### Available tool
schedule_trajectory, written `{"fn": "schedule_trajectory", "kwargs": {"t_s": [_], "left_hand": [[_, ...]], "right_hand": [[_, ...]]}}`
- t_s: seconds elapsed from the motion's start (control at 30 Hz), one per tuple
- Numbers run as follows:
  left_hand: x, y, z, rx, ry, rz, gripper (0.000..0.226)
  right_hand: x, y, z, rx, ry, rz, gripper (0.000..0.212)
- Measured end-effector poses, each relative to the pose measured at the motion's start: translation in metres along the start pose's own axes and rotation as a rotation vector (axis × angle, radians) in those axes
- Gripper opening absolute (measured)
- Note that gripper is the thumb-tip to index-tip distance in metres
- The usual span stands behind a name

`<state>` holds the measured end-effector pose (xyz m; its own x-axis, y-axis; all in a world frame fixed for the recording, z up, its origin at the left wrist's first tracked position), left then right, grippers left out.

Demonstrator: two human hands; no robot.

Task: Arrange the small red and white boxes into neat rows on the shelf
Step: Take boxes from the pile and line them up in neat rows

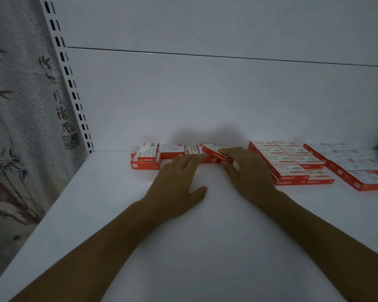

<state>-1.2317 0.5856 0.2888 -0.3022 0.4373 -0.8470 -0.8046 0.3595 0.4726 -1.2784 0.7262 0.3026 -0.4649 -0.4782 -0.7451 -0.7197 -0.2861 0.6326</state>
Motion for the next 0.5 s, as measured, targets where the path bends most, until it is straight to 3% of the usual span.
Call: {"fn": "schedule_trajectory", "kwargs": {"t_s": [0.1,0.2,0.5], "left_hand": [[-0.003,-0.001,-0.006,-0.049,0.011,0.045,0.074],[-0.006,0.000,-0.017,-0.117,-0.009,0.090,0.078],[-0.006,0.002,-0.018,-0.139,-0.064,0.112,0.078]], "right_hand": [[-0.014,0.002,0.001,0.136,0.298,0.084,0.023],[-0.013,0.001,-0.003,0.200,0.582,0.021,0.022],[-0.003,-0.006,-0.017,0.150,0.631,-0.139,0.024]]}}
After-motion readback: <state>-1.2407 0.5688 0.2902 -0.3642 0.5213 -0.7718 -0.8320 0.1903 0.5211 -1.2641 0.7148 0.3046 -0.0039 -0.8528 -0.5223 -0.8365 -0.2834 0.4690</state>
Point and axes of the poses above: each hand's wrist, its own y-axis towards the middle knuckle, its own x-axis out of the palm, z = x × y, the point moved 9 cm from there along y, towards the middle knuckle
